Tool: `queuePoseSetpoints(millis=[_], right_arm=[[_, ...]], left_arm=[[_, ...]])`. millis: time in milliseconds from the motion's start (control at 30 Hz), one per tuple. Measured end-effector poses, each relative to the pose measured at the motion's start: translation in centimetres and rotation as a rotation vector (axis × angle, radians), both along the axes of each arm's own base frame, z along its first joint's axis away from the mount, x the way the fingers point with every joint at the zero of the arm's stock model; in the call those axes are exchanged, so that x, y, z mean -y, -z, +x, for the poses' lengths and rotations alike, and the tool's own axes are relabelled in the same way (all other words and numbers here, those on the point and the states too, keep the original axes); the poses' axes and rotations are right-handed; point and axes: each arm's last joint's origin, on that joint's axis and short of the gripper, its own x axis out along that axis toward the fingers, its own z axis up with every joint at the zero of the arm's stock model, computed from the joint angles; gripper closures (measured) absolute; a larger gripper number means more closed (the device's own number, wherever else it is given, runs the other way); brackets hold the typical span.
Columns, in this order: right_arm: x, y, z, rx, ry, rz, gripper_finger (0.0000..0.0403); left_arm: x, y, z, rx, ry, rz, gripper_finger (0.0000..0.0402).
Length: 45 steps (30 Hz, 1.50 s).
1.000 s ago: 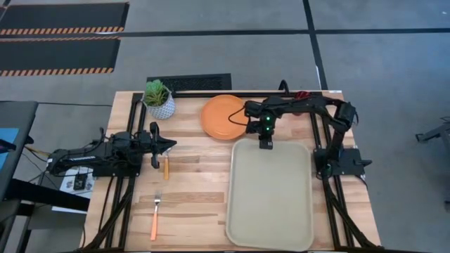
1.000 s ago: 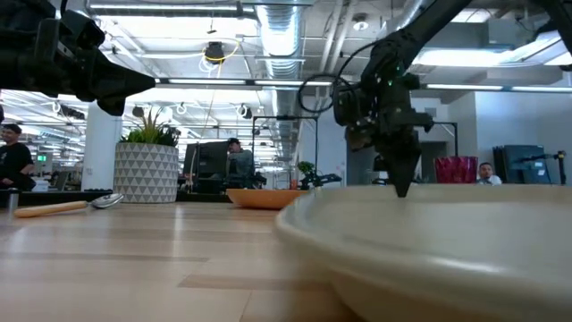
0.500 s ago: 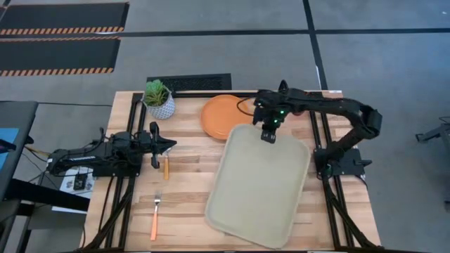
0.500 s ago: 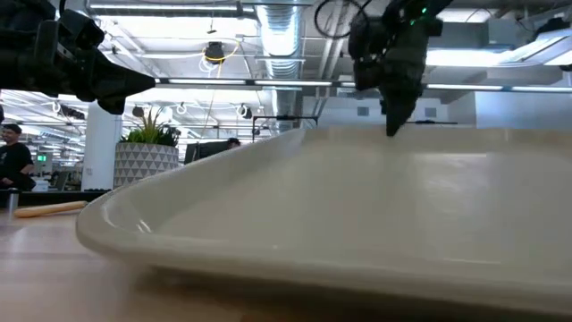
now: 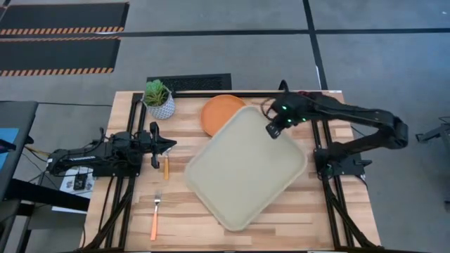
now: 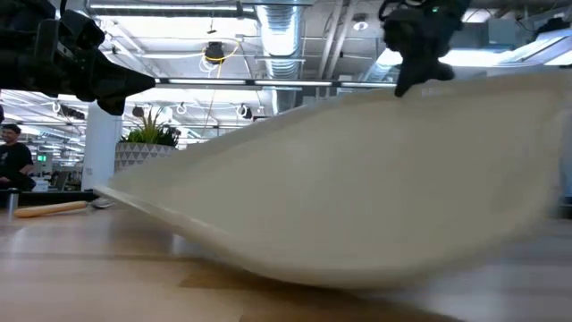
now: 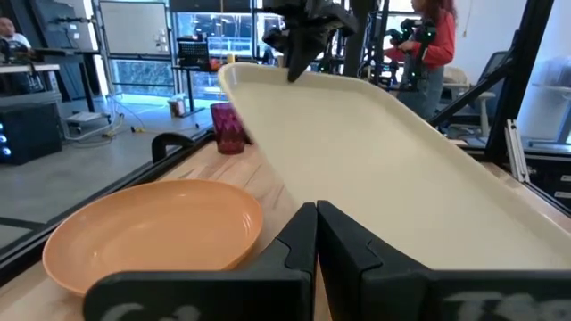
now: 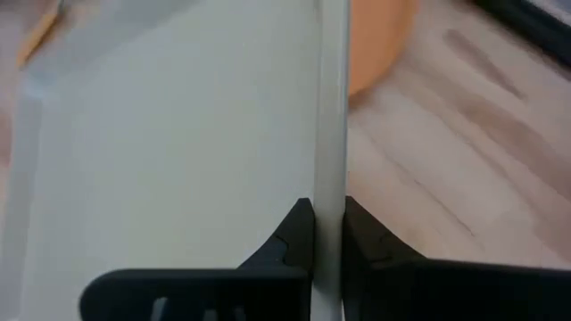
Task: Pick and place plate/cup/fork/spoon on tray
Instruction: Prepare the gray serving tray in the center of the table
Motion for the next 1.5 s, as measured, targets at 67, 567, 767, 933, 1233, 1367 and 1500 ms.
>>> queuePoseSetpoints(millis=[67,567,767,933,1233,1367,1500], right_arm=[[-0.7,0.7,-1.1,0.054,0.086,-0.003,0.0373],[-11.6,9.6,-7.0,0.488,0.397,0.022,0.0381],[-13.9,12.7,-8.0,0.546,0.471,-0.007,0.0381],[-14.5,14.8,-7.4,0.482,0.526,-0.042,0.0381],[-16.1,16.9,-5.8,0.400,0.592,-0.041,0.0380],[-17.0,17.5,-5.0,0.377,0.609,-0.039,0.0381],[-17.7,19.0,-4.5,0.337,0.635,-0.054,0.0379]], left_arm=[[0.0,0.0,0.0,0.000,0.000,0.000,0.0401],[0.0,0.0,0.0,0.001,0.001,-0.007,0.0401],[0.0,0.0,0.0,0.002,0.001,-0.007,0.0401],[0.0,0.0,0.0,0.002,0.001,-0.011,0.0401],[0.0,0.0,0.0,0.004,0.004,-0.026,0.0402],[0.0,0.0,0.0,0.004,0.004,-0.026,0.0401],[0.0,0.0,0.0,0.005,0.004,-0.030,0.0401]])
